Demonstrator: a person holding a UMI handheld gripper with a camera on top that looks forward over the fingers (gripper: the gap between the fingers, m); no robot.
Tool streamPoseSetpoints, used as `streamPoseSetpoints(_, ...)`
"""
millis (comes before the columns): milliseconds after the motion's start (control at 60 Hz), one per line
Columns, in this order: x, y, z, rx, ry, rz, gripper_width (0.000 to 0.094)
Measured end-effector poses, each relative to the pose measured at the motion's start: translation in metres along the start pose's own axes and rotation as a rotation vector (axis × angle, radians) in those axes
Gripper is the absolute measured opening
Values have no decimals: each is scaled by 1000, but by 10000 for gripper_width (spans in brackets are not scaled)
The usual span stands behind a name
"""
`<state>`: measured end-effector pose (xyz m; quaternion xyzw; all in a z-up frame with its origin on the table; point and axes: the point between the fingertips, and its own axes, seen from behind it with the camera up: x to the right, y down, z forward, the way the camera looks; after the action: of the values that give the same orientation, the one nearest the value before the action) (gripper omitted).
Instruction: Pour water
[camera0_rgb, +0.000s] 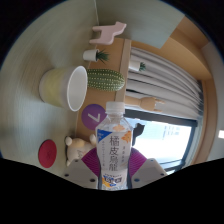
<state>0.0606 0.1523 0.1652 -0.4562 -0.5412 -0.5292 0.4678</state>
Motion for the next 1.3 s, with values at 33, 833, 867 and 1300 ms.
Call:
streamPoseSetpoints(33, 0, -6, 2, 9, 4, -65, 328)
streamPoseSetpoints(833, 24, -41, 14, 58, 90, -255, 352)
streamPoseSetpoints(867, 31, -34, 15, 46, 75, -140, 352)
streamPoseSetpoints(1300, 77, 36, -6, 3, 77, 1363, 355)
